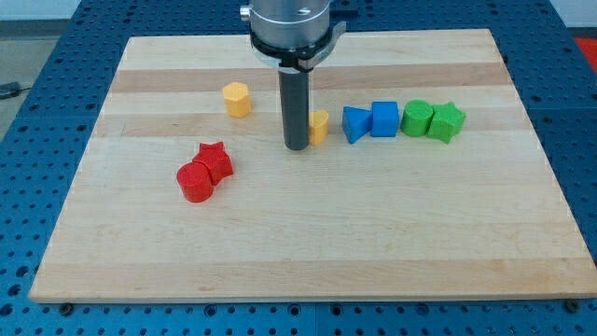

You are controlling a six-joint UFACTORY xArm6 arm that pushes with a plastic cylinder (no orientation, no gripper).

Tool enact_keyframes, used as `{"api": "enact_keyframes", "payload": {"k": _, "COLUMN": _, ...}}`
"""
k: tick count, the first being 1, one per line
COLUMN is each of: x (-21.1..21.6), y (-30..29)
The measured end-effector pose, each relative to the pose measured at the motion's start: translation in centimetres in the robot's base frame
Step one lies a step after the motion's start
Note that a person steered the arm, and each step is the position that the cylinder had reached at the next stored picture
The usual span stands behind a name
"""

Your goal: Push the yellow hexagon towards the yellow heart

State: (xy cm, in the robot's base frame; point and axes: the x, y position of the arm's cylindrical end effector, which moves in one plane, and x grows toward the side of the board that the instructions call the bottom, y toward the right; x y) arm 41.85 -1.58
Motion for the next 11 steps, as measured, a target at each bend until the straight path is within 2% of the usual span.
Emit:
{"api": "enact_keyframes", "payload": {"k": 1, "x": -1.5, "y": 0.9}}
{"api": "enact_keyframes", "payload": {"k": 3, "x": -1.2, "y": -0.7}}
{"api": "enact_keyframes", "payload": {"k": 5, "x": -0.1, "y": -11.0}}
{"api": "enact_keyframes", "payload": {"k": 6, "x": -1.3, "y": -16.6}}
{"api": "enact_keyframes", "payload": {"k": 7, "x": -6.7, "y": -19.8}}
{"api": "enact_keyframes", "payload": {"k": 8, "x": -11.2, "y": -19.4}}
{"api": "enact_keyframes", "payload": {"k": 9, "x": -10.8, "y": -15.4}}
{"api": "enact_keyframes", "payload": {"k": 11, "x": -6.6, "y": -11.2}}
